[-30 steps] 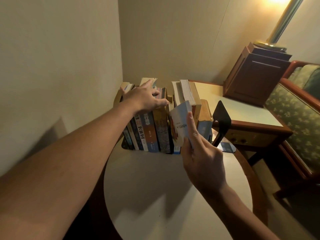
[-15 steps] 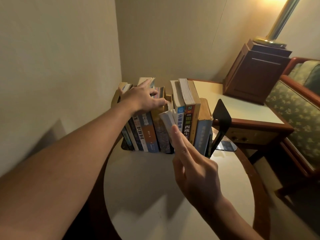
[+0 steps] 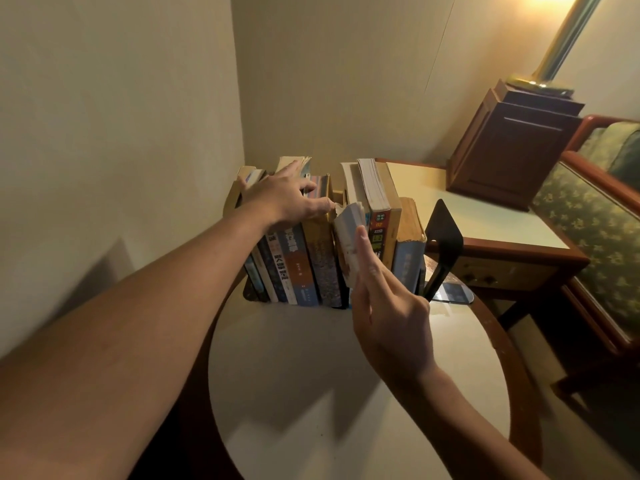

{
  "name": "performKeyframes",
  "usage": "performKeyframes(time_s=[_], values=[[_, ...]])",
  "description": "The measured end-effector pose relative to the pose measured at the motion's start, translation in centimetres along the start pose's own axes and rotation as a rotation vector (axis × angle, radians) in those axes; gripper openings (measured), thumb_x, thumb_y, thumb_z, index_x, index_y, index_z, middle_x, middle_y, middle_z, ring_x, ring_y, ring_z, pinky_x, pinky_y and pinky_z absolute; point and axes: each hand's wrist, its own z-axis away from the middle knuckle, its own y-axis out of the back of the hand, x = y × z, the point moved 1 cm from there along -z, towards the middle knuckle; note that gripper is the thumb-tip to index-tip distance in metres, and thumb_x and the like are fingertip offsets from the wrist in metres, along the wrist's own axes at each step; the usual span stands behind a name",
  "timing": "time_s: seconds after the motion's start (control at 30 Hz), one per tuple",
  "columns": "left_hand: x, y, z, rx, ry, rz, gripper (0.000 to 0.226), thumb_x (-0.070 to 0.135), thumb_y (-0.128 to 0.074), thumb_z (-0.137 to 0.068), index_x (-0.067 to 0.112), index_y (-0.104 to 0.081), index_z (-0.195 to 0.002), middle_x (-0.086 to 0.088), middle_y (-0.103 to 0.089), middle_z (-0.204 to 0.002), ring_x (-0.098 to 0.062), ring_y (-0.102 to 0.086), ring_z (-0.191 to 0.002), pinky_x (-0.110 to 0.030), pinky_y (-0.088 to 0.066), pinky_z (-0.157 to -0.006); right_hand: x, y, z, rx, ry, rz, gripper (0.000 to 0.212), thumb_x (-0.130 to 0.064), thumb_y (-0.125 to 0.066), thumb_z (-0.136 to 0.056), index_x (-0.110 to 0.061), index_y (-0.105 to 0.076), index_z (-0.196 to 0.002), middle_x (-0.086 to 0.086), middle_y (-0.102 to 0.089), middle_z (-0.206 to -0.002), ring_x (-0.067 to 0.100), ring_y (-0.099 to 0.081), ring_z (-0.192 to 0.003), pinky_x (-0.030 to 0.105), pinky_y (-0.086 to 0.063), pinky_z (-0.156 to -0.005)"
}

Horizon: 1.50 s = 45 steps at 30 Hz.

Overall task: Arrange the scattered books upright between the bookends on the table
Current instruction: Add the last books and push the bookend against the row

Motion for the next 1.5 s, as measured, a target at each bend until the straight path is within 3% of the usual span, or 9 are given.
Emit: performKeyframes(time_s=[0.27, 0.4, 0.5, 0.87, 1.0, 1.07, 1.2, 1.37, 1.5], values=[[0.2, 0.0, 0.4, 0.048, 0.009, 0.015, 0.071, 0.084, -0.041, -0.084, 0.044, -0.050, -0.142, 0.011, -0.008, -0.169, -0.025, -0.019, -0.153, -0.072, -0.001, -0.116, 2.4, -3.6, -1.3, -0.143, -0.124, -0.113, 0.052, -0.017, -0.045, -0.104, -0.005, -0.035, -0.154, 0.019, -0.064, -0.131, 0.029, -0.069, -0.111, 0.043, -0.062, -0.080], [0.2, -0.1, 0.4, 0.054, 0.000, 0.028, 0.072, 0.084, -0.042, -0.083, 0.044, -0.051, -0.141, 0.010, -0.010, -0.169, -0.025, -0.019, -0.153, -0.072, 0.000, -0.116, 3.2, -3.9, -1.3, -0.164, -0.146, -0.119, 0.044, -0.011, -0.063, -0.097, -0.005, -0.056, -0.139, 0.014, -0.066, -0.129, 0.026, -0.066, -0.117, 0.043, -0.062, -0.082], [0.1, -0.1, 0.4, 0.065, -0.003, 0.044, 0.071, 0.083, -0.043, -0.083, 0.043, -0.053, -0.141, 0.009, -0.011, -0.169, -0.024, -0.019, -0.153, -0.071, 0.001, -0.116, 3.4, -3.8, -0.8, -0.158, -0.148, -0.081, 0.043, -0.011, -0.065, -0.094, -0.003, -0.058, -0.137, 0.014, -0.067, -0.128, 0.027, -0.066, -0.118, 0.043, -0.061, -0.085], [0.2, 0.0, 0.6, 0.053, -0.011, 0.055, 0.070, 0.083, -0.044, -0.082, 0.044, -0.053, -0.140, 0.010, -0.009, -0.169, -0.025, -0.019, -0.153, -0.073, -0.003, -0.115, 4.3, -5.2, 1.3, -0.374, -0.139, -0.033, 0.097, -0.001, -0.070, -0.090, -0.027, -0.009, -0.161, 0.018, -0.065, -0.129, 0.030, -0.070, -0.109, 0.045, -0.059, -0.088], [0.3, -0.1, 0.5, 0.043, -0.008, 0.065, 0.075, 0.086, -0.043, -0.078, 0.045, -0.053, -0.140, 0.010, -0.009, -0.169, -0.026, -0.020, -0.153, -0.072, -0.008, -0.116, 4.7, -6.1, 1.2, -0.387, -0.166, 0.017, 0.100, 0.001, -0.068, -0.091, -0.030, -0.004, -0.160, 0.020, -0.066, -0.126, 0.031, -0.071, -0.103, 0.047, -0.061, -0.085], [0.4, -0.1, 0.6, 0.035, -0.011, 0.079, 0.078, 0.087, -0.042, -0.076, 0.045, -0.052, -0.141, 0.010, -0.009, -0.169, -0.025, -0.020, -0.153, -0.071, -0.013, -0.116, 4.9, -6.9, 1.6, -0.381, -0.182, 0.047, 0.095, 0.001, -0.067, -0.092, -0.028, -0.007, -0.160, 0.022, -0.067, -0.122, 0.033, -0.071, -0.102, 0.049, -0.061, -0.083], [1.4, 0.0, 0.7, 0.043, -0.020, 0.037, 0.070, 0.081, -0.045, -0.085, 0.043, -0.049, -0.144, 0.008, -0.006, -0.169, -0.025, -0.018, -0.154, -0.071, 0.001, -0.117, 5.2, -7.9, 2.4, -0.314, -0.237, 0.006, 0.083, -0.002, -0.069, -0.091, -0.021, -0.024, -0.159, 0.023, -0.070, -0.114, 0.034, -0.071, -0.103, 0.048, -0.062, -0.079], [1.9, 0.1, 1.0, 0.032, -0.017, 0.050, 0.068, 0.078, -0.047, -0.086, 0.042, -0.049, -0.145, 0.007, -0.006, -0.169, -0.025, -0.016, -0.154, -0.070, 0.003, -0.117, 5.6, -7.4, 3.6, -0.184, -0.282, -0.043, 0.073, -0.009, -0.074, -0.088, -0.017, -0.041, -0.153, 0.015, -0.075, -0.104, 0.028, -0.074, -0.092, 0.043, -0.063, -0.077], [2.1, 0.3, 1.1, 0.032, -0.024, 0.035, 0.067, 0.077, -0.047, -0.087, 0.042, -0.049, -0.145, 0.006, -0.006, -0.169, -0.026, -0.017, -0.154, -0.070, 0.000, -0.117, 5.9, -7.5, 5.3, -0.038, -0.238, 0.093, 0.049, -0.019, -0.066, -0.090, -0.004, -0.059, -0.136, 0.020, -0.069, -0.117, 0.035, -0.071, -0.100, 0.049, -0.063, -0.073]])
